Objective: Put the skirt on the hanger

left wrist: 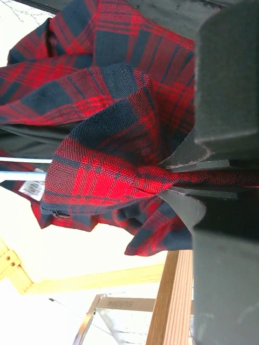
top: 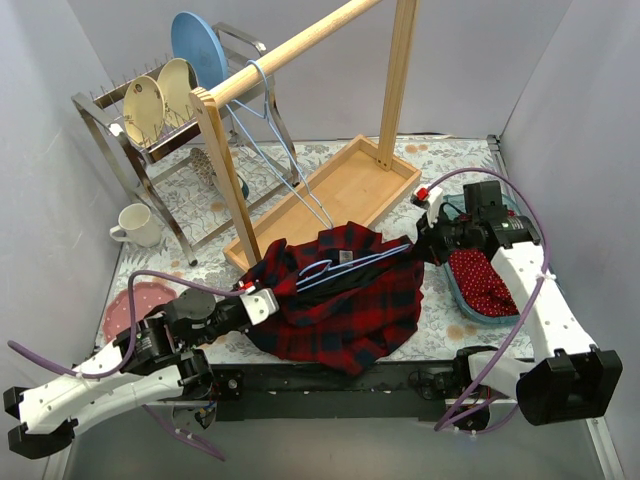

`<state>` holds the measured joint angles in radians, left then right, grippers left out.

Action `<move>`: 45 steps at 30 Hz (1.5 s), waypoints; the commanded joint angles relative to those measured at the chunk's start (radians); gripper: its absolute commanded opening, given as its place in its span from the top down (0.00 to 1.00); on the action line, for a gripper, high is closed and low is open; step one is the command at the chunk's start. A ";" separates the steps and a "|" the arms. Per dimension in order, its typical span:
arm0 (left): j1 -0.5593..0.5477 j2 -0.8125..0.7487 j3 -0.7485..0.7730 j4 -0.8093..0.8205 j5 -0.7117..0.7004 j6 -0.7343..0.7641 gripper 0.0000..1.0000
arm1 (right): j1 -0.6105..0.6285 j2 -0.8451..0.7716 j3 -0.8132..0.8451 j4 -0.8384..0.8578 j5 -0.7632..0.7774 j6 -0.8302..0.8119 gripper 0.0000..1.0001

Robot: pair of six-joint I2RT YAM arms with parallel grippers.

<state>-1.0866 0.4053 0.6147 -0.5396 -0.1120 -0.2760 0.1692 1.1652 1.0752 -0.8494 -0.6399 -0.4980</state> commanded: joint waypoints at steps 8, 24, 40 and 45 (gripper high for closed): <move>0.002 0.020 0.048 -0.017 0.001 -0.023 1.00 | -0.066 -0.073 0.034 0.133 0.003 0.030 0.99; 0.002 0.130 0.131 -0.049 0.023 -0.037 1.00 | -0.069 -0.081 0.238 0.110 0.029 -0.002 0.99; 0.002 0.354 0.353 -0.109 -0.009 -0.065 1.00 | -0.068 0.025 0.700 0.009 -0.093 -0.001 0.99; 0.001 0.359 0.372 -0.059 -0.044 -0.106 1.00 | -0.068 0.031 0.757 -0.030 -0.216 0.013 0.99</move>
<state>-1.0866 0.7887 0.9531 -0.6029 -0.1177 -0.3485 0.1085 1.2167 1.7905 -0.8875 -0.7498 -0.4950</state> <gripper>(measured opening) 0.076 0.028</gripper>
